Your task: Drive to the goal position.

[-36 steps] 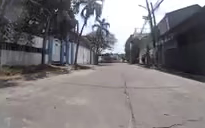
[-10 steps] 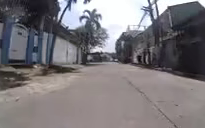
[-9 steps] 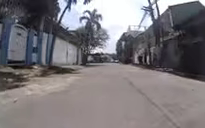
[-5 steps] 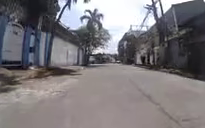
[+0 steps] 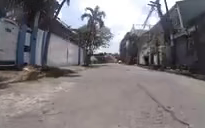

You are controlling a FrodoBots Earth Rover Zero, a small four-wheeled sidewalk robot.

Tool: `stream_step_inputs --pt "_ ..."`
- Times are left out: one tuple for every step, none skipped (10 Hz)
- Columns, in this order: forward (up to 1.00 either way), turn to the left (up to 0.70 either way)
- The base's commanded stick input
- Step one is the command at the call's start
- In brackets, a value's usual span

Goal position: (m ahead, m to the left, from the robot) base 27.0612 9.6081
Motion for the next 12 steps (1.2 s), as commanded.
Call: stream_step_inputs --pt "0.97 -0.37" --pt "0.97 -0.33" --pt "0.97 -0.19" --pt "0.97 -0.01" --pt "0.97 0.0" --pt "0.97 0.0" --pt "0.97 0.0" --pt "0.97 0.0" --pt "0.97 0.0" --pt "0.97 0.0" --pt "0.97 0.0" --pt "0.97 0.0"
